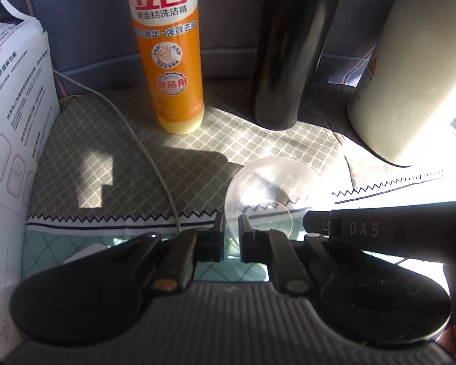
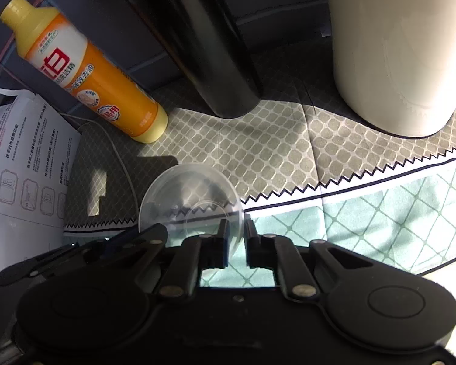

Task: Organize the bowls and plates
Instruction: 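Close the right tool on the clear bowl rim while the left tool grips its opposite rim, then carry the clear bowl with both tools and lower it into the blue bowl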

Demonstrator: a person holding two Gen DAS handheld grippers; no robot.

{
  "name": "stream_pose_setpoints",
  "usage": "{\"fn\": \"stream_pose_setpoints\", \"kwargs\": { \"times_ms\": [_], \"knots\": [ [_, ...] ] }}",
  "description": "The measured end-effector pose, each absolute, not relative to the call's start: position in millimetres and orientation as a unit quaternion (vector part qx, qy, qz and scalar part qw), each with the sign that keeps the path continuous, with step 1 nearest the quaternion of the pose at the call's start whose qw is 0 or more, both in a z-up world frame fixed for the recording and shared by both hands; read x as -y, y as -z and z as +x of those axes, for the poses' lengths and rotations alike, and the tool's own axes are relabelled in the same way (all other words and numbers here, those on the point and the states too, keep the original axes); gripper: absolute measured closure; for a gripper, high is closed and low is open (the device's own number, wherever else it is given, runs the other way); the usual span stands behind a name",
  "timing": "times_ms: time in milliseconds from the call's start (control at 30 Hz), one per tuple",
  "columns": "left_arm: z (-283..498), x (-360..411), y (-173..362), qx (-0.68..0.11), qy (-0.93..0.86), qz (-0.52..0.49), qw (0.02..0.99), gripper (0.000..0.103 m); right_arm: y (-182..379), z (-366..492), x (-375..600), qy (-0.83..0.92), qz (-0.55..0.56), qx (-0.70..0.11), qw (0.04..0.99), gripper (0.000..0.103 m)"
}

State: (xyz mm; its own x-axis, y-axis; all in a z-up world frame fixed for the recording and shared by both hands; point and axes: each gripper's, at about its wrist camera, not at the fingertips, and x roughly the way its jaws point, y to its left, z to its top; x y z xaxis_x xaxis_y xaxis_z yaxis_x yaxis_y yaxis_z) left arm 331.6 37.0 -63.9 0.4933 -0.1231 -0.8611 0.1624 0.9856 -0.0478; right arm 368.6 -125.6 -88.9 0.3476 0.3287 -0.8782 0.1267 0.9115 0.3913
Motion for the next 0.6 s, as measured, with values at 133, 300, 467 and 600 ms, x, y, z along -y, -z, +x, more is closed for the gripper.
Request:
{"fn": "stream_pose_setpoints", "kwargs": {
  "times_ms": [133,300,467,600],
  "knots": [
    [325.7,-35.1,63.9,-0.504,0.089,0.014,0.859,0.095,85.5,360.3,134.3,-0.067,0.203,-0.565,0.797,0.094],
    [310.9,-24.8,57.5,-0.503,0.094,0.018,0.859,0.095,75.9,345.9,143.0,-0.065,0.189,-0.565,0.801,0.094],
    [292.2,-16.9,45.2,-0.502,0.104,0.01,0.858,0.095,61.9,326.6,157.2,-0.065,0.188,-0.56,0.804,0.094],
    [270.4,-5.8,31.5,-0.499,0.114,0.01,0.859,0.095,48.2,303.8,170.8,-0.066,0.185,-0.557,0.807,0.094]
  ]
}}
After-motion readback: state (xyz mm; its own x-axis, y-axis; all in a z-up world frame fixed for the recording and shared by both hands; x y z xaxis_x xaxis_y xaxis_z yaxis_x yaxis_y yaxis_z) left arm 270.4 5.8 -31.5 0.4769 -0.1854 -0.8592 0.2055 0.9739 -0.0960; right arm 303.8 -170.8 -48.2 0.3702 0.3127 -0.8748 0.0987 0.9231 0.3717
